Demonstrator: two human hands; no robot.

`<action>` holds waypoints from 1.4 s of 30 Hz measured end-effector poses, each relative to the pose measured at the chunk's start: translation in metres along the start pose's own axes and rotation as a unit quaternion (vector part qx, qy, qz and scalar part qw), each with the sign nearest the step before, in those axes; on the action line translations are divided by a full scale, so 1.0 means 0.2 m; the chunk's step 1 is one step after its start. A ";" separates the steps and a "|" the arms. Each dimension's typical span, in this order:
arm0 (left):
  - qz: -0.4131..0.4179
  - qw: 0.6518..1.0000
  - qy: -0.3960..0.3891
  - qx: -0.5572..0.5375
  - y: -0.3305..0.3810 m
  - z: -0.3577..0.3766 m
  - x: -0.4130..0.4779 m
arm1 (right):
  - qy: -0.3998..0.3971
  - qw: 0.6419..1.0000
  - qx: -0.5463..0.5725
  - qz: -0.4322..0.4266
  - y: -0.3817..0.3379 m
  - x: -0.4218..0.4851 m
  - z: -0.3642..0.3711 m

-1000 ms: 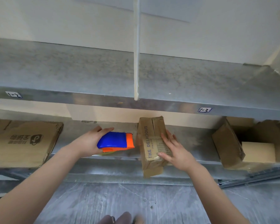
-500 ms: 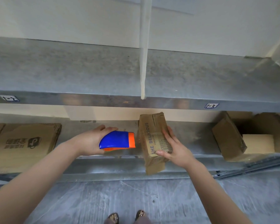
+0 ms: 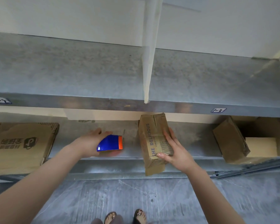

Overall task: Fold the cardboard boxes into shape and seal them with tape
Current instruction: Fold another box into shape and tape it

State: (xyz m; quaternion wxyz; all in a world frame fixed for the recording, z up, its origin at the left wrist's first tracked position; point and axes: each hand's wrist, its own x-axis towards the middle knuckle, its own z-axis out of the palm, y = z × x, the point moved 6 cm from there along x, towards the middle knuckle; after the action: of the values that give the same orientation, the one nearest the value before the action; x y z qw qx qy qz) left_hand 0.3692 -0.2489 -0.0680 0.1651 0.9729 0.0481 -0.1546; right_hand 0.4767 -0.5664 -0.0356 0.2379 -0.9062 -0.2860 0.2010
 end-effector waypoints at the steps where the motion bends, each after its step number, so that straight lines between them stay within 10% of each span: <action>1: -0.006 1.000 0.004 0.007 -0.02 0.00 -0.01 | 0.000 1.000 0.003 -0.001 0.00 0.01 0.00; 16: 0.056 0.989 0.038 0.134 0.10 -0.10 -0.03 | -0.001 1.000 0.013 0.000 -0.01 0.00 0.01; 37: 0.008 0.904 0.031 -0.426 0.89 0.22 0.05 | -0.019 0.986 0.165 -0.030 0.11 0.01 0.04; 42: 0.014 0.937 0.064 -0.343 0.95 0.19 0.04 | -0.002 0.996 0.072 -0.049 0.12 0.03 0.00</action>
State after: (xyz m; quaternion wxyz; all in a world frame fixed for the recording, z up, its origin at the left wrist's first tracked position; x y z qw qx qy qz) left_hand 0.3945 -0.4392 -0.0462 0.4875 0.8656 0.0950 -0.0639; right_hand 0.4917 -0.5796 -0.0494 0.3115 -0.8715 -0.3148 0.2106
